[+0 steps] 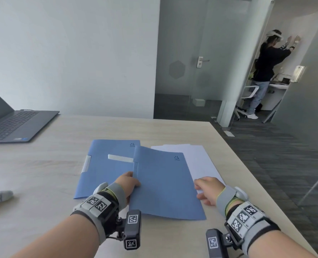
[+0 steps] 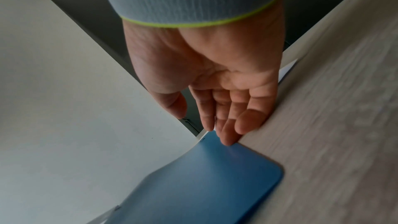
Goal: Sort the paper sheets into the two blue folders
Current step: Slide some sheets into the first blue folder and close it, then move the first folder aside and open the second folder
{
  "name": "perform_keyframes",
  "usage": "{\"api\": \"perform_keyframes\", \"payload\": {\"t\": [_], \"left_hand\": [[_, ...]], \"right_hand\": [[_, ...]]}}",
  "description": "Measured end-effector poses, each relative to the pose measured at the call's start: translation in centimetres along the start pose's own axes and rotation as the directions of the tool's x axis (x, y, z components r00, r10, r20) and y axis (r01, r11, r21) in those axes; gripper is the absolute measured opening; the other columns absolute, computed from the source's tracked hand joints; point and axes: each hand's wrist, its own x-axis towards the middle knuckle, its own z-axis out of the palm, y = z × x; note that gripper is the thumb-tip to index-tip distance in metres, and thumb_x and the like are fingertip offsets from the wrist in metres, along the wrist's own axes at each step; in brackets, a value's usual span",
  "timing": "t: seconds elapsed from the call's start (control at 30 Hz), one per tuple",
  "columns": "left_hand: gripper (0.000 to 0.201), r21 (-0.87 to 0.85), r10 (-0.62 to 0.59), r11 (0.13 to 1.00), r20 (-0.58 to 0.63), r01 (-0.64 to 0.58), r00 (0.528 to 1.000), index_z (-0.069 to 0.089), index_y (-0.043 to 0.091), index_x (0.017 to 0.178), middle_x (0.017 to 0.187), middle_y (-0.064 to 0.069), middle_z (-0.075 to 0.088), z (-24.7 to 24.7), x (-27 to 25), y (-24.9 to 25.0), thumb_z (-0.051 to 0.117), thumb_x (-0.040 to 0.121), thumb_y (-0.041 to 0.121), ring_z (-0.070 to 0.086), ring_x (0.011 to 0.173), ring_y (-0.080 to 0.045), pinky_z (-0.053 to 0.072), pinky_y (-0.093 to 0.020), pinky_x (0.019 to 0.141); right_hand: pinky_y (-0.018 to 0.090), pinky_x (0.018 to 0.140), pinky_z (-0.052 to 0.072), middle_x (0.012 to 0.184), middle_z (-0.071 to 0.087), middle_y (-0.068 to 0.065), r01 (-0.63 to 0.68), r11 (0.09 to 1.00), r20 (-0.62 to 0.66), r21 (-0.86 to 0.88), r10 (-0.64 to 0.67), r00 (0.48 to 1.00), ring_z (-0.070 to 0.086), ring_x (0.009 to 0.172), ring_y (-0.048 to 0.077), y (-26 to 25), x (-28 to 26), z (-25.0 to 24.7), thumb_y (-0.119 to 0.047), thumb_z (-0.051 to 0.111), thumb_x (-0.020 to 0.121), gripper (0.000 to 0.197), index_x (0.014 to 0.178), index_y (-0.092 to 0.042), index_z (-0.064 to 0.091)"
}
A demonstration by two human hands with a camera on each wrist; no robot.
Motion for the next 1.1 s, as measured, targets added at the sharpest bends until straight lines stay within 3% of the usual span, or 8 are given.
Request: {"api": "perform_keyframes", "payload": {"t": [0.2, 0.37, 0.47, 0.57, 0.67, 0.77, 0.9, 1.1], "left_hand": [[0.048, -0.035, 0.074, 0.997, 0.008, -0.073, 0.997, 0.06, 0.019, 0.124, 0.097, -0.021, 0.075, -1.4, -0.3, -0.5, 0.047, 0.089, -0.011, 0.071, 0.076, -0.038, 0.062, -0.051, 0.074], [0.046, -0.116, 0.154, 0.983, 0.095, -0.143, 0.984, 0.062, 0.019, 0.121, 0.105, -0.022, 0.073, -2.1, -1.0, -0.1, 0.047, 0.09, -0.012, 0.069, 0.089, -0.04, 0.055, -0.064, 0.092], [0.038, -0.006, 0.186, 0.982, 0.086, -0.186, 0.979, 0.063, 0.017, 0.12, 0.112, -0.022, 0.073, -2.5, -1.2, 0.6, 0.053, 0.092, -0.008, 0.07, 0.084, -0.033, 0.06, -0.05, 0.083], [0.017, 0.377, 0.258, 0.894, 0.011, -0.243, 0.966, 0.062, 0.024, 0.107, 0.097, -0.006, 0.07, -3.3, -1.3, 1.8, 0.066, 0.092, 0.017, 0.064, 0.073, -0.02, 0.052, -0.028, 0.06], [0.018, 0.658, 0.563, 0.662, -0.121, -0.358, 0.818, 0.061, 0.026, 0.097, 0.079, 0.005, 0.053, -4.6, -1.0, 3.0, 0.074, 0.085, 0.031, 0.056, 0.076, -0.022, 0.04, -0.028, 0.061], [0.032, 0.823, 0.743, 0.459, -0.15, -0.334, 0.652, 0.066, 0.033, 0.11, 0.114, 0.006, 0.06, -5.6, -0.9, 4.2, 0.073, 0.081, 0.045, 0.054, 0.117, -0.027, 0.04, -0.039, 0.093], [0.073, 0.95, 0.563, 0.276, -0.035, -0.148, 0.826, 0.04, 0.044, 0.145, 0.148, 0.012, 0.053, -6.6, -0.4, 5.3, 0.046, 0.081, 0.078, 0.045, 0.138, -0.02, 0.025, -0.044, 0.111], [0.033, 0.881, 0.45, 0.428, -0.014, -0.202, 0.893, 0.062, 0.023, 0.099, 0.085, 0.005, 0.061, -6.0, -0.8, 5.0, 0.059, 0.091, 0.055, 0.057, 0.087, -0.023, 0.038, -0.035, 0.077]], "right_hand": [[0.033, 0.074, 0.048, 0.115, 0.061, 0.004, 0.156, 0.986, -0.029, 0.061, -0.155, 0.987, 0.06, 0.095, 0.022, 0.2, -0.2, -0.2, -0.022, 0.058, 0.09, 0.054, 0.142, -0.02, 0.043], [0.043, 0.08, 0.054, 0.111, 0.075, 0.013, 0.038, 0.896, 0.205, 0.442, -0.142, 0.969, 0.069, 0.104, 0.038, -0.2, -0.8, 0.3, -0.013, 0.053, 0.093, 0.03, 0.12, -0.016, 0.066], [0.05, 0.086, 0.053, 0.112, 0.075, 0.014, 0.124, 0.874, 0.174, 0.47, -0.229, 0.958, 0.069, 0.103, 0.038, -0.7, -1.0, 0.9, -0.002, 0.05, 0.093, 0.03, 0.115, -0.014, 0.067], [0.047, 0.08, 0.056, 0.105, 0.076, 0.013, 0.202, 0.85, 0.112, 0.486, -0.29, 0.95, 0.072, 0.091, 0.034, -0.9, -0.9, 0.9, 0.004, 0.048, 0.094, 0.029, 0.111, -0.01, 0.067], [0.051, 0.084, 0.057, 0.108, 0.076, 0.013, 0.262, 0.855, 0.081, 0.447, -0.33, 0.94, 0.073, 0.095, 0.033, -0.8, -0.9, 0.7, 0.003, 0.047, 0.094, 0.03, 0.109, -0.014, 0.068], [0.056, 0.091, 0.054, 0.113, 0.074, 0.015, 0.291, 0.841, 0.094, 0.456, -0.37, 0.924, 0.071, 0.102, 0.036, -0.9, -0.9, 0.6, 0.006, 0.045, 0.094, 0.033, 0.11, -0.012, 0.068], [0.058, 0.095, 0.051, 0.117, 0.073, 0.014, 0.314, 0.825, 0.127, 0.469, -0.415, 0.901, 0.068, 0.109, 0.038, -1.1, -1.2, 0.6, 0.005, 0.044, 0.095, 0.035, 0.116, -0.011, 0.067], [0.055, 0.091, 0.054, 0.115, 0.074, 0.015, 0.331, 0.831, 0.131, 0.448, -0.427, 0.895, 0.07, 0.104, 0.037, -1.3, -1.6, 0.6, 0.006, 0.044, 0.096, 0.032, 0.114, -0.009, 0.066]]}}
